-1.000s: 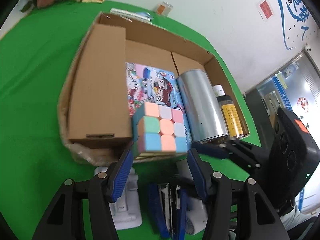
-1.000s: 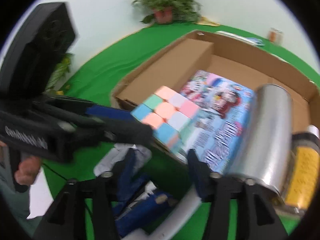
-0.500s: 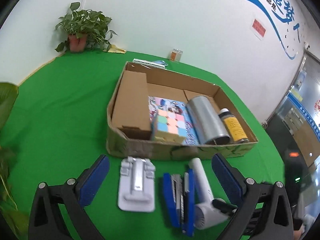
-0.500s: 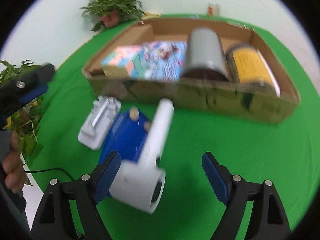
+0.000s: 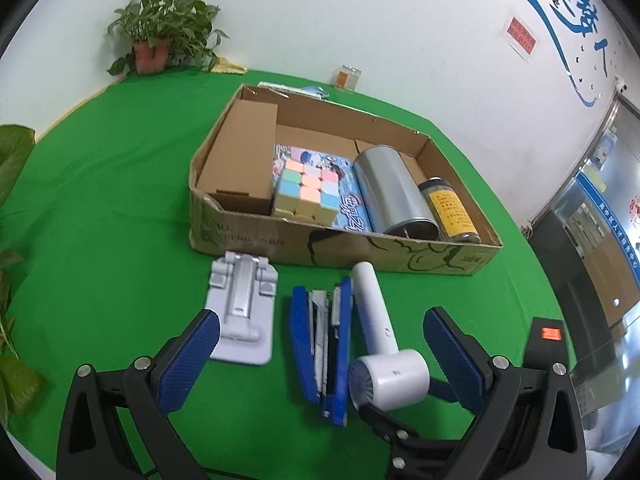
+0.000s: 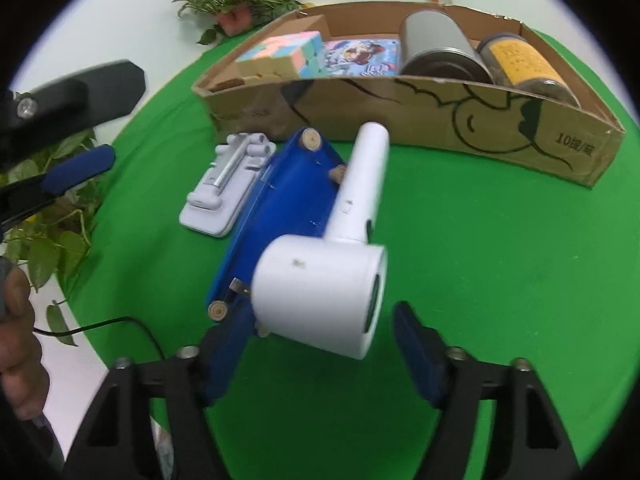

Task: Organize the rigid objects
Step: 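Open both grippers and move them to the white hair dryer, then close both grippers on the hair dryer head and lift it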

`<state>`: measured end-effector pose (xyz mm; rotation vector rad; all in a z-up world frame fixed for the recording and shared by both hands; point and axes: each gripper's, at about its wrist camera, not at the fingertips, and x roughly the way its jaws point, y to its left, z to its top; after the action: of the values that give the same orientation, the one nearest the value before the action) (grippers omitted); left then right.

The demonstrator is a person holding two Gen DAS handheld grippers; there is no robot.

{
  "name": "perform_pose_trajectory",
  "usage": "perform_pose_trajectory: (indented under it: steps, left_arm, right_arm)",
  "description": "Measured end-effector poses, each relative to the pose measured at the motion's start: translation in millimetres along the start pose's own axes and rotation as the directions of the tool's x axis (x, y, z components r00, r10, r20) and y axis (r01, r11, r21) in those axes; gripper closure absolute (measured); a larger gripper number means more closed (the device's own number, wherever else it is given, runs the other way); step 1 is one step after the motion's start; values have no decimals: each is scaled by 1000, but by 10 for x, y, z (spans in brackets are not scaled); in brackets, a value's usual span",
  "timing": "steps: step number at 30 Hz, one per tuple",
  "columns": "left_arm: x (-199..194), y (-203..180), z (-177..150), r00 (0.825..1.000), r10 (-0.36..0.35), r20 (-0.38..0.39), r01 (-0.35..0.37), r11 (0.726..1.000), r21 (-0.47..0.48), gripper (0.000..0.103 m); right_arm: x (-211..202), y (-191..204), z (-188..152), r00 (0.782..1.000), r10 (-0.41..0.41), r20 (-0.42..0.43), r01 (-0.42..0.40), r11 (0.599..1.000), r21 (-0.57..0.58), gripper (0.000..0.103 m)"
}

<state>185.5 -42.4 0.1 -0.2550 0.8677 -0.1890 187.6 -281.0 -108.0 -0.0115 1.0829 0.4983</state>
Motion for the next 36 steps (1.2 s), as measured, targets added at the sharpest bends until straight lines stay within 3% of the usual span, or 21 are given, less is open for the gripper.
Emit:
perform_pose_trajectory:
  steps: [6,10,14,17,19,20,21,23,26,29,30,32,35,36]
  left_arm:
    - [56,-139,-33,997,-56,-45,56,998,6,1]
    - [159,-323,-71,982,-158,-99,159,987,8,1]
    - [370,-599,-162,952,-246,-183,253,967,15,1]
    - [578,-867,-231,918,-305,-254,323,946,31,1]
    - [713,-1008,-254,898,-329,-292,352,935,31,1]
    - [814,-1084,-260,882,-347,-319,374,927,24,1]
    - [883,-1124,-267,871,-357,-339,384,923,17,1]
    - [1073,-1195,-286,847,-364,-387,388,922,-17,2]
    - [1315,-1270,-289,820,-366,-440,385,922,-51,8]
    - [1519,-1308,-322,808,-314,-498,329,942,-59,21]
    - [1589,-1308,-338,792,-318,-520,326,942,-80,30]
    - [1682,-1304,-372,768,-323,-553,315,942,-114,33]
    - [1702,-1348,-371,766,-320,-557,309,944,-117,37]
    - [1717,-1368,-383,757,-332,-563,317,940,-128,39]
  right_arm:
    - [-109,-105,-98,998,-37,48,38,999,-21,46]
    - [-275,-339,-246,994,-84,70,84,996,-5,47]
    - [-453,-616,-409,985,-145,98,142,989,28,47]
    - [-545,-785,-529,985,-106,134,102,994,35,46]
    - [-636,-838,-607,978,-86,188,80,996,40,33]
    - [-704,-844,-646,968,-94,231,89,995,35,21]
    - [-753,-837,-671,958,-104,266,100,995,26,21]
    - [-802,-793,-705,942,-113,315,123,992,-12,21]
    - [-743,-787,-714,936,-115,331,133,991,-30,21]
    - [-620,-840,-720,942,-120,315,130,991,-11,21]
    - [-594,-847,-717,942,-121,314,130,992,-8,21]
    - [-548,-833,-701,936,-147,320,157,988,-8,21]
    - [-457,-786,-678,930,-186,316,206,978,-31,28]
    - [-420,-780,-668,933,-191,306,212,977,-37,35]
